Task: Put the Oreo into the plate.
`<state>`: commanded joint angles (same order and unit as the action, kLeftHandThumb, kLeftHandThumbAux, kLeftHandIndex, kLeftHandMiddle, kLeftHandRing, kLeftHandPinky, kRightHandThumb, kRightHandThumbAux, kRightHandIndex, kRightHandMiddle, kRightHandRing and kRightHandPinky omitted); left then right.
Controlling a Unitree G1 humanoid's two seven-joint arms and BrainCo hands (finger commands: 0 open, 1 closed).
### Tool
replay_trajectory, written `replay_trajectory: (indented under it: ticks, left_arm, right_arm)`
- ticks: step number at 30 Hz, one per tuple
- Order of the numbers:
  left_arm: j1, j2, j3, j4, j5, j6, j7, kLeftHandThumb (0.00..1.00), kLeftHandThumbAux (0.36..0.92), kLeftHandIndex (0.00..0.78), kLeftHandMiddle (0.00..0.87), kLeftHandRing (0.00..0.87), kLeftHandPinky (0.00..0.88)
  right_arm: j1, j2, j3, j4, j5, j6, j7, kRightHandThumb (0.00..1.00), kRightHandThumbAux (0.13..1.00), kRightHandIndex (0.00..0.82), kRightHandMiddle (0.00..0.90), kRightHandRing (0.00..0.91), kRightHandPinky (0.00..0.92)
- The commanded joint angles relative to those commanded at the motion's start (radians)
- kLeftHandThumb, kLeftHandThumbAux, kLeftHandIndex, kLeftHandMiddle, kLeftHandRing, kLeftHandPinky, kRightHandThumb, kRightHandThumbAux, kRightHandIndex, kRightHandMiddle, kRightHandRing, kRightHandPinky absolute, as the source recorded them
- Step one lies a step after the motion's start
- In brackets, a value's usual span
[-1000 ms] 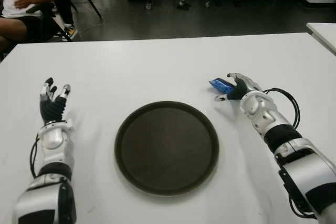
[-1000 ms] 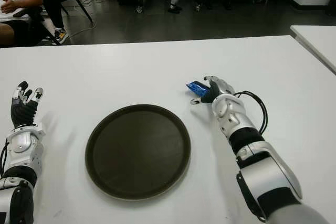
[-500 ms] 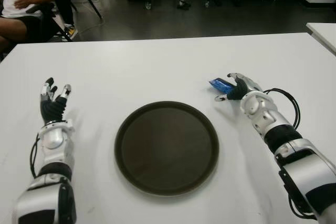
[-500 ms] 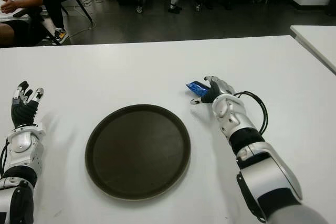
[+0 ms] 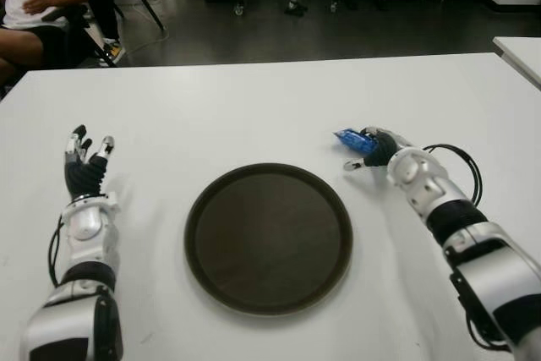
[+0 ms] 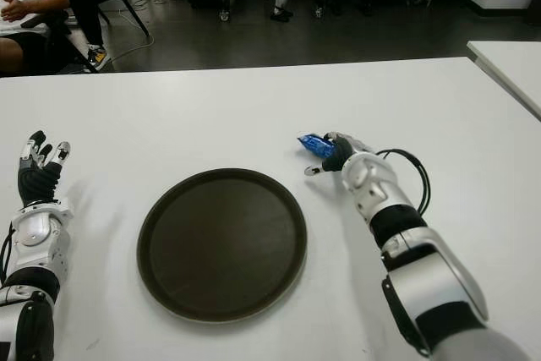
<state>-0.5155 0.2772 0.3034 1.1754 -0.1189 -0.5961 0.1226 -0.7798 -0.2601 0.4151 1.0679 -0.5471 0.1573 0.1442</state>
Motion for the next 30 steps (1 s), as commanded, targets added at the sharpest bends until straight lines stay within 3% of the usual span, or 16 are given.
replay_trajectory:
  ticks: [7,30]
  left_arm:
    - [0.001,0.005,-0.002,0.002,0.001,0.012,0.004,0.0,0.639,0.0,0.0,0.0,0.0]
    - [-0.001,0.005,-0.001,0.005,-0.006,0.015,0.001,0.0,0.642,0.0,0.0,0.0,0.0]
  right_arm:
    - [-0.021,0.001,0.033,0.033,-0.019,-0.002,0.021,0.0,0.677,0.196,0.185,0.162,0.111]
    - [-0.027,0.007,0.025,0.072,-0.014,-0.022,-0.016,0.0,0.673,0.204,0.181,0.154,0.106]
